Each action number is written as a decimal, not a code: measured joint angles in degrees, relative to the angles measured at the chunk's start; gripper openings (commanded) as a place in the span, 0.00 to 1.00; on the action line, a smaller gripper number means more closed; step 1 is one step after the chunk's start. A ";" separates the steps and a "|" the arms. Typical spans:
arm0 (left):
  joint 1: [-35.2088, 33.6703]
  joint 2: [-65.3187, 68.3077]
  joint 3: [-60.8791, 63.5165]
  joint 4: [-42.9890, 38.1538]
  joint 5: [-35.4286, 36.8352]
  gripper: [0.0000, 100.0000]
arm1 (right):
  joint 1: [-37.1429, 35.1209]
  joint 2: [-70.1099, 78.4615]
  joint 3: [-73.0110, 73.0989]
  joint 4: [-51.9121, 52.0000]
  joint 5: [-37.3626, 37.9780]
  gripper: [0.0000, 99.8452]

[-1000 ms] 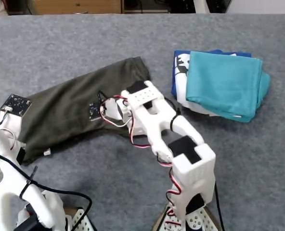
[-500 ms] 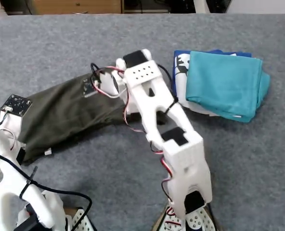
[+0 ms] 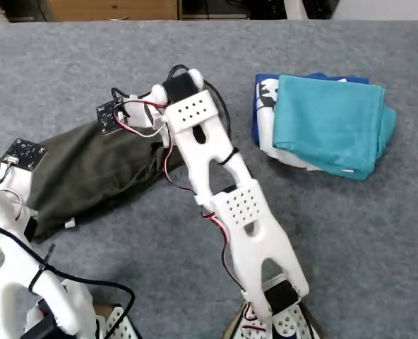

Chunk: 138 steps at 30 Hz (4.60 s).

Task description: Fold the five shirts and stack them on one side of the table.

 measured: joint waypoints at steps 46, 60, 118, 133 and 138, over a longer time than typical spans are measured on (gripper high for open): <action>0.00 -0.18 -1.32 0.00 4.04 0.02 | 6.15 -1.49 0.18 -0.53 -12.57 0.00; -3.87 36.75 -38.24 10.64 24.53 0.24 | 6.24 -1.49 0.70 0.62 -18.99 0.00; 0.70 85.36 -77.36 23.21 51.78 0.21 | 6.24 -1.49 0.62 0.62 -18.99 0.00; 6.42 85.71 -76.75 23.30 55.12 0.02 | 6.24 -1.49 0.62 0.62 -18.99 0.00; 3.78 86.07 -82.64 23.65 55.30 0.02 | 6.95 -1.49 0.62 0.62 -18.99 0.00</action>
